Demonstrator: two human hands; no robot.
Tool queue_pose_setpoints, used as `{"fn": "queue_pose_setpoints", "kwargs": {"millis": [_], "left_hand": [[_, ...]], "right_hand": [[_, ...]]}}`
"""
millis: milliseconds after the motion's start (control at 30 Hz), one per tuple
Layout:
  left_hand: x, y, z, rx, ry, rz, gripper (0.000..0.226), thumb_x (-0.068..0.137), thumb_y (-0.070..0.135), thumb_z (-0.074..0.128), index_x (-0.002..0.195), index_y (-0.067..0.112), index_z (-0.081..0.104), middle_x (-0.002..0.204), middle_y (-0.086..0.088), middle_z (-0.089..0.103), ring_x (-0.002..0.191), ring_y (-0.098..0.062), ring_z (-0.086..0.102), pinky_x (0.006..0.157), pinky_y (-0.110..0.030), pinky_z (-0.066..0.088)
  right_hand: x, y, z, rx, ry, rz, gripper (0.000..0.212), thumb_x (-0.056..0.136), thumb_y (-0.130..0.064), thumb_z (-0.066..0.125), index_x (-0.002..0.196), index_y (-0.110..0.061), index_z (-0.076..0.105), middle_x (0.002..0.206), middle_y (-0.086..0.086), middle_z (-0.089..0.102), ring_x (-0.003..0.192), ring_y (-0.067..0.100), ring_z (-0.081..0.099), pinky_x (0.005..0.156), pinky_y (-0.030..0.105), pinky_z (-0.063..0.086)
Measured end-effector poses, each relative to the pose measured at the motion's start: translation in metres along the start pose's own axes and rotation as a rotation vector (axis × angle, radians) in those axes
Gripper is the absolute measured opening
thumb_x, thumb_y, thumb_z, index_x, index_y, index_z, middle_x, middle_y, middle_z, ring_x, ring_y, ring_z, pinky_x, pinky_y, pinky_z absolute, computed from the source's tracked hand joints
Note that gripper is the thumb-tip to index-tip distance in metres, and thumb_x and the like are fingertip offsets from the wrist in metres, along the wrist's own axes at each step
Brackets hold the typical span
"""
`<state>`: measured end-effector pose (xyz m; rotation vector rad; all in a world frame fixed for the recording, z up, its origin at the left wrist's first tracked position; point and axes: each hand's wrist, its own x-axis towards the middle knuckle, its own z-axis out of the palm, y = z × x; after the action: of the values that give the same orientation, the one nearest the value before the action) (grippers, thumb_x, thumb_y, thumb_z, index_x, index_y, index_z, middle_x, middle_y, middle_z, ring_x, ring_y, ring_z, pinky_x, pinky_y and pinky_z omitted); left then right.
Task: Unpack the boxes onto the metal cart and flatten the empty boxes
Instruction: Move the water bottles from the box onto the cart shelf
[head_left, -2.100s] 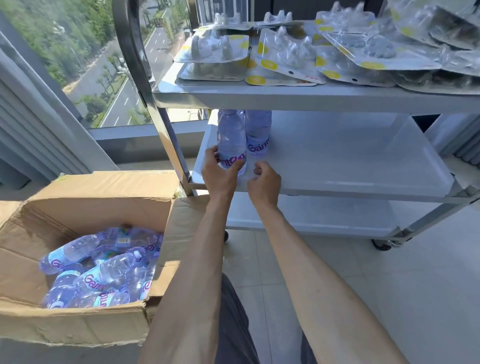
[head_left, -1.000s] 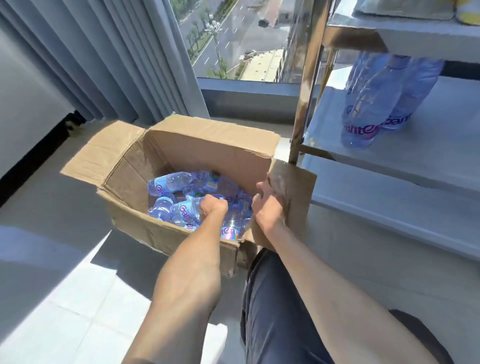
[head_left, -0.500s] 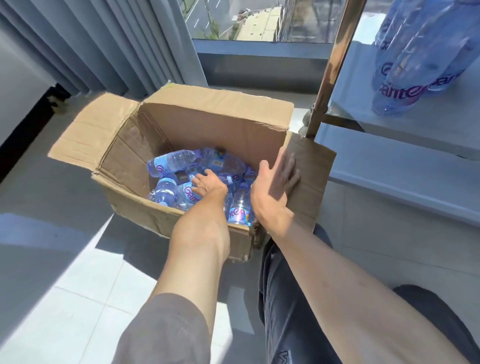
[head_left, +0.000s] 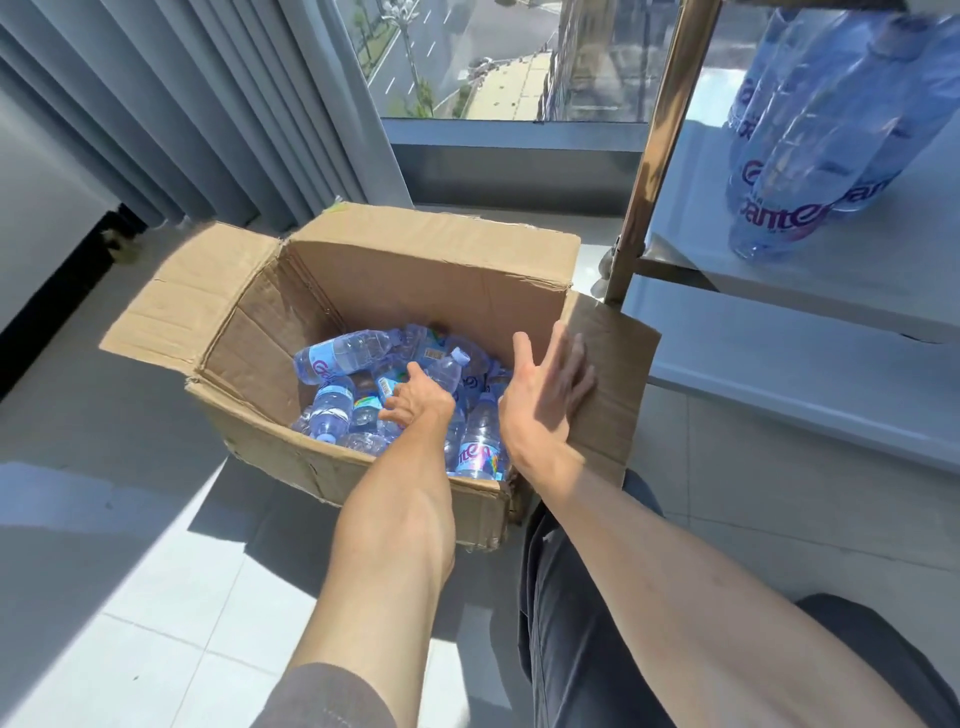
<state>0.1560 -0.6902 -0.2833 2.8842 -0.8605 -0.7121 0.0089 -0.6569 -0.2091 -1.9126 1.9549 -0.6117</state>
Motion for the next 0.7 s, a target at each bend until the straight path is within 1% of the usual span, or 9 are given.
{"fn": "queue_pose_setpoints", "kwargs": {"millis": [133, 233, 300, 333, 400, 467, 533, 567, 700], "left_hand": [[-0.029, -0.003, -0.013, -0.314, -0.011, 0.009, 0.060, 0.087, 0.038, 0.070, 0.134, 0.021, 0.037, 0.125, -0.016, 0.059, 0.120, -0.039, 0.052, 0.095, -0.046, 0.040], [-0.056, -0.002, -0.027, -0.434, 0.015, 0.073, 0.062, 0.093, 0.038, 0.065, 0.142, 0.017, 0.034, 0.129, -0.017, 0.059, 0.120, -0.039, 0.054, 0.094, -0.043, 0.041], [-0.077, 0.002, -0.036, -0.517, 0.030, 0.123, 0.062, 0.094, 0.040, 0.062, 0.144, 0.017, 0.034, 0.132, -0.018, 0.058, 0.122, -0.037, 0.053, 0.097, -0.043, 0.040], [-0.085, 0.006, -0.039, -0.568, 0.036, 0.144, 0.064, 0.094, 0.042, 0.062, 0.146, 0.018, 0.034, 0.134, -0.018, 0.056, 0.124, -0.037, 0.052, 0.100, -0.044, 0.039], [-0.104, 0.014, -0.046, -0.694, 0.053, 0.163, 0.069, 0.094, 0.045, 0.059, 0.152, 0.020, 0.030, 0.142, -0.018, 0.051, 0.132, -0.037, 0.044, 0.109, -0.045, 0.034], [-0.121, 0.023, -0.052, -0.785, 0.112, 0.184, 0.071, 0.096, 0.046, 0.056, 0.155, 0.018, 0.027, 0.147, -0.018, 0.046, 0.137, -0.036, 0.037, 0.115, -0.044, 0.026], [-0.137, 0.032, -0.057, -0.838, 0.182, 0.235, 0.070, 0.097, 0.047, 0.054, 0.155, 0.019, 0.028, 0.151, -0.016, 0.043, 0.140, -0.034, 0.032, 0.117, -0.044, 0.021], [-0.145, 0.035, -0.060, -0.854, 0.225, 0.270, 0.070, 0.096, 0.048, 0.055, 0.155, 0.021, 0.029, 0.150, -0.015, 0.043, 0.141, -0.033, 0.031, 0.117, -0.045, 0.021], [-0.178, 0.050, -0.072, -0.987, 0.320, 0.394, 0.071, 0.087, 0.054, 0.053, 0.150, 0.024, 0.039, 0.138, -0.014, 0.051, 0.133, -0.032, 0.038, 0.112, -0.045, 0.028]], "right_hand": [[-0.002, 0.004, -0.014, -0.019, -0.105, -0.065, 0.068, 0.093, -0.019, 0.056, 0.155, -0.023, 0.027, 0.161, 0.020, 0.009, 0.147, 0.043, 0.004, 0.116, 0.065, 0.011], [-0.002, 0.003, -0.031, -0.002, -0.170, -0.063, 0.067, 0.097, -0.018, 0.051, 0.156, -0.024, 0.022, 0.162, 0.018, 0.003, 0.148, 0.041, -0.001, 0.117, 0.062, 0.007], [0.000, 0.003, -0.042, 0.061, -0.223, 0.018, 0.066, 0.098, -0.011, 0.050, 0.155, -0.027, 0.023, 0.163, 0.015, 0.006, 0.150, 0.036, 0.001, 0.119, 0.057, 0.005], [-0.001, 0.001, -0.046, 0.097, -0.233, 0.030, 0.070, 0.095, -0.010, 0.052, 0.155, -0.030, 0.023, 0.162, 0.013, 0.012, 0.149, 0.035, 0.006, 0.120, 0.055, 0.009], [-0.001, -0.001, -0.057, 0.282, -0.210, 0.058, 0.076, 0.085, -0.017, 0.056, 0.153, -0.034, 0.026, 0.147, 0.008, 0.038, 0.139, 0.031, 0.033, 0.117, 0.048, 0.026], [0.003, 0.001, -0.072, 0.407, -0.145, 0.157, 0.064, 0.088, -0.019, 0.054, 0.149, -0.027, 0.036, 0.124, 0.002, 0.055, 0.117, 0.023, 0.054, 0.102, 0.034, 0.041], [0.008, 0.004, -0.093, 0.422, -0.084, 0.249, 0.038, 0.095, -0.017, 0.053, 0.131, -0.007, 0.053, 0.116, 0.013, 0.062, 0.109, 0.030, 0.060, 0.081, 0.027, 0.042], [0.010, 0.004, -0.102, 0.459, -0.068, 0.279, 0.031, 0.096, -0.015, 0.052, 0.124, -0.002, 0.057, 0.114, 0.017, 0.064, 0.108, 0.031, 0.061, 0.077, 0.026, 0.040], [0.013, 0.003, -0.139, 0.644, 0.082, 0.201, 0.029, 0.098, -0.016, 0.051, 0.124, -0.009, 0.061, 0.113, 0.011, 0.067, 0.105, 0.026, 0.062, 0.082, 0.026, 0.045]]}}
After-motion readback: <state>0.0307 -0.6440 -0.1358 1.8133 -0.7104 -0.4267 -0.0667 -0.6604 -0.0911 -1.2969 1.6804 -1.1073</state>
